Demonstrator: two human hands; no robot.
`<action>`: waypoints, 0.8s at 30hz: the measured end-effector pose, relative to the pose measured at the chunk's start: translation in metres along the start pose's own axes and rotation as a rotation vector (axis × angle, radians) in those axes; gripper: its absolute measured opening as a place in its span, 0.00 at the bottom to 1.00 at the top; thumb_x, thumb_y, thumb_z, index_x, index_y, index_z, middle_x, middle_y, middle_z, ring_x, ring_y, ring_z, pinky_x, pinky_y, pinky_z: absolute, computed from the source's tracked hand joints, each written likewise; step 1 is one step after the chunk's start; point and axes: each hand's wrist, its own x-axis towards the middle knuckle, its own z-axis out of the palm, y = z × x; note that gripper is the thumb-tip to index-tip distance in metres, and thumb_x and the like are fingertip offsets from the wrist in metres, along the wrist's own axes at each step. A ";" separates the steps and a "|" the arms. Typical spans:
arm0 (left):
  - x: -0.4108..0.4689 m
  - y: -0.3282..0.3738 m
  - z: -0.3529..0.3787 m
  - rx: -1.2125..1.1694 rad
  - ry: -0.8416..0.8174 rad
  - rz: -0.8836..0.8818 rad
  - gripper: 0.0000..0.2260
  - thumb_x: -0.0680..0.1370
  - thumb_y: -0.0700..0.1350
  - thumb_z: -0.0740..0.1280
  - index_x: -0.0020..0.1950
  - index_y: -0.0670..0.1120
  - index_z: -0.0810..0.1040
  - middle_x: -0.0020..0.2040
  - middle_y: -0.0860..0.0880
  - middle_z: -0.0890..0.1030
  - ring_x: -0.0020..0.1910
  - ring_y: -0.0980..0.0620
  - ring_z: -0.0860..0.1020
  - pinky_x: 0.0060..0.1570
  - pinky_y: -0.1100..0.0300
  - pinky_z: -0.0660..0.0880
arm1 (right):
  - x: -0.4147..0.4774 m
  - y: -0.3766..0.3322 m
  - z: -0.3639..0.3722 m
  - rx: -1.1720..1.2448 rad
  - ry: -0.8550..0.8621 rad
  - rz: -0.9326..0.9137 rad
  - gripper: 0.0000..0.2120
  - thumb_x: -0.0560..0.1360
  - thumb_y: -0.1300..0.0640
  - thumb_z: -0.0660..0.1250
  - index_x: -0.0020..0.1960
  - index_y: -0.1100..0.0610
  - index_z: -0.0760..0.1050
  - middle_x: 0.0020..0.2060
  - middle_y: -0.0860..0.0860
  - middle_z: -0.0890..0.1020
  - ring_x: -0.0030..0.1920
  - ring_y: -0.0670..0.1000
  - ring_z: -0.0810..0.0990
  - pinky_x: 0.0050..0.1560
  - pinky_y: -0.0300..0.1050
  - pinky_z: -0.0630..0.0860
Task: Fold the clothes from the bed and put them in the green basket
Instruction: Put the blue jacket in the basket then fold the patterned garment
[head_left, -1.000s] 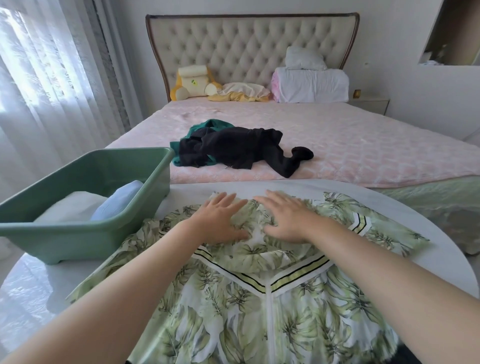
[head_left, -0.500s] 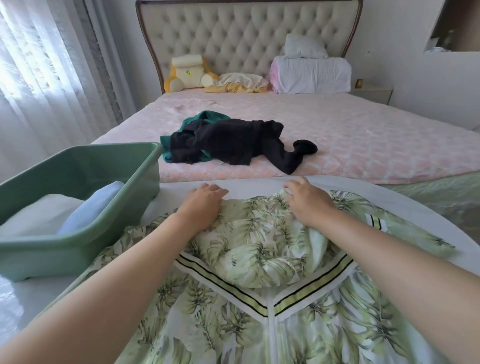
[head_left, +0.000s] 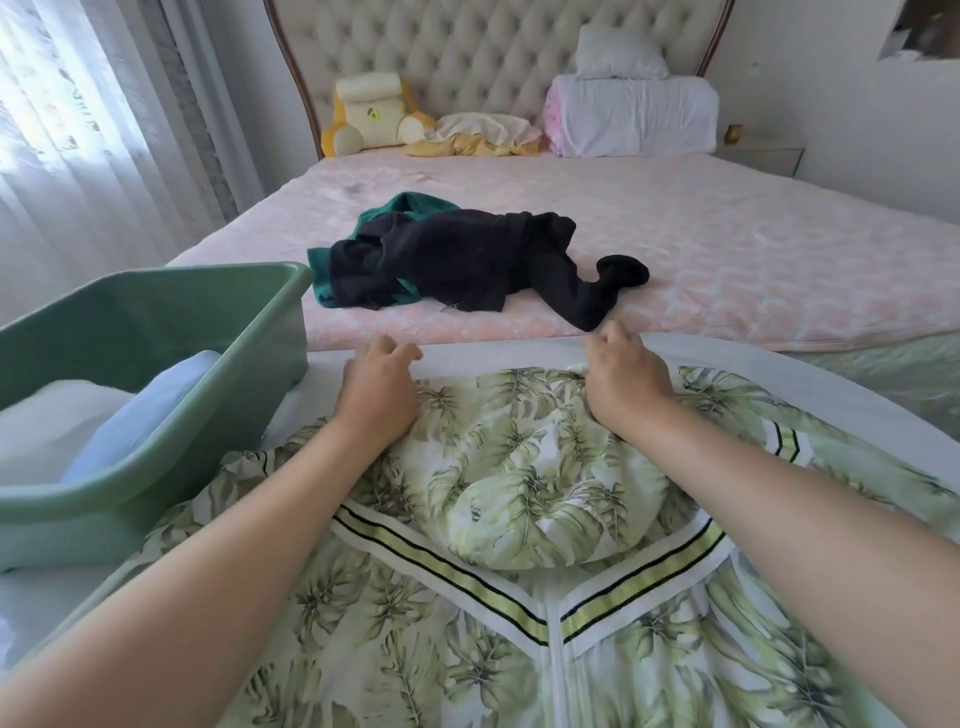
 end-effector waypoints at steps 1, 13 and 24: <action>-0.001 0.009 -0.007 -0.027 0.036 0.054 0.18 0.77 0.32 0.60 0.62 0.45 0.79 0.60 0.47 0.75 0.61 0.46 0.71 0.60 0.54 0.69 | -0.003 -0.003 -0.005 0.014 0.070 -0.072 0.20 0.71 0.69 0.63 0.62 0.58 0.73 0.58 0.55 0.71 0.53 0.56 0.71 0.47 0.48 0.69; -0.038 0.037 0.004 0.198 -0.620 0.264 0.38 0.74 0.74 0.50 0.79 0.64 0.39 0.82 0.52 0.42 0.80 0.43 0.41 0.75 0.35 0.42 | -0.040 -0.027 -0.001 0.068 -0.566 -0.107 0.42 0.75 0.25 0.47 0.80 0.39 0.34 0.80 0.53 0.34 0.79 0.60 0.34 0.72 0.77 0.42; -0.052 0.056 -0.018 0.238 -0.487 0.376 0.25 0.85 0.43 0.51 0.82 0.53 0.49 0.82 0.50 0.43 0.80 0.49 0.42 0.78 0.42 0.49 | -0.044 -0.014 -0.001 -0.090 -0.455 -0.196 0.52 0.63 0.18 0.32 0.81 0.44 0.34 0.80 0.56 0.36 0.78 0.57 0.29 0.75 0.66 0.32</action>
